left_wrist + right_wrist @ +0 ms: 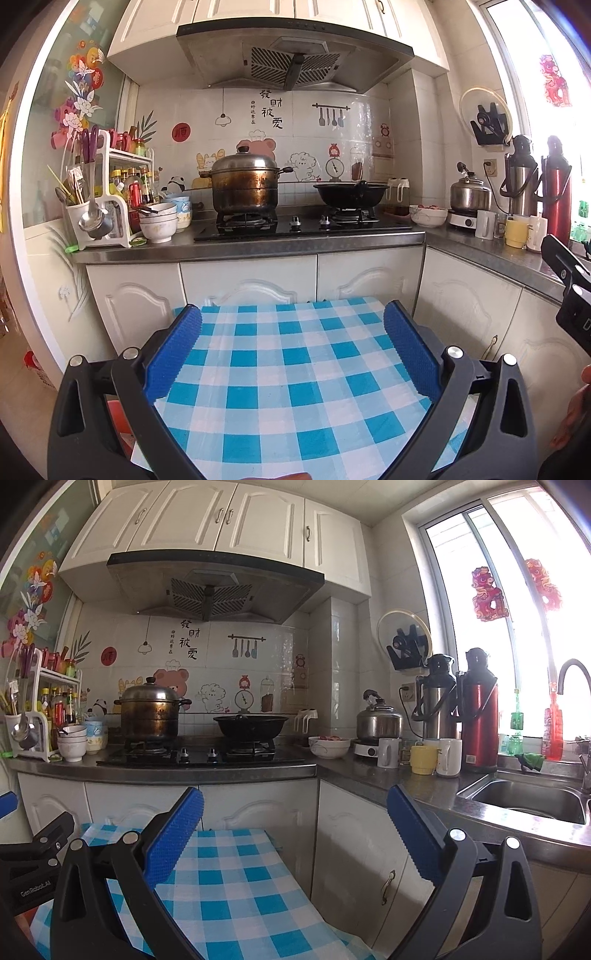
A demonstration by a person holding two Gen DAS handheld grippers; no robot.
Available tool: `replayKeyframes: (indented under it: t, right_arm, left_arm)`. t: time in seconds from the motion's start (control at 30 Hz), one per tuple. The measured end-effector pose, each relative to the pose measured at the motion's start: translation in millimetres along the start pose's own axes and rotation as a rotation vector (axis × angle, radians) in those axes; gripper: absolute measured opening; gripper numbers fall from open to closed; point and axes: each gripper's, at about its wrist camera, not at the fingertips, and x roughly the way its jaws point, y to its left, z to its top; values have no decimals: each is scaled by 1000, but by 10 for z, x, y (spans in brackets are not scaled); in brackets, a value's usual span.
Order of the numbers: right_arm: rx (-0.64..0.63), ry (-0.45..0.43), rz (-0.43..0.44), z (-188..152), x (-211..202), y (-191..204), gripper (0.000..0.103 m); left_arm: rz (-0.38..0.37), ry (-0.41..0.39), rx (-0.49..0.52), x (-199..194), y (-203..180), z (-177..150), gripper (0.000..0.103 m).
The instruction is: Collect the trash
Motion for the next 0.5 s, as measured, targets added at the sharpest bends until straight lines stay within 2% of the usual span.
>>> replayKeyframes:
  t: [0.3, 0.5]
  right_arm:
    - [16, 57, 29, -129, 141, 58, 98]
    - [16, 62, 32, -151, 168, 73, 98]
  left_arm:
    - [4, 51, 4, 133, 20, -121, 99]
    - [8, 61, 3, 179, 29, -139, 99]
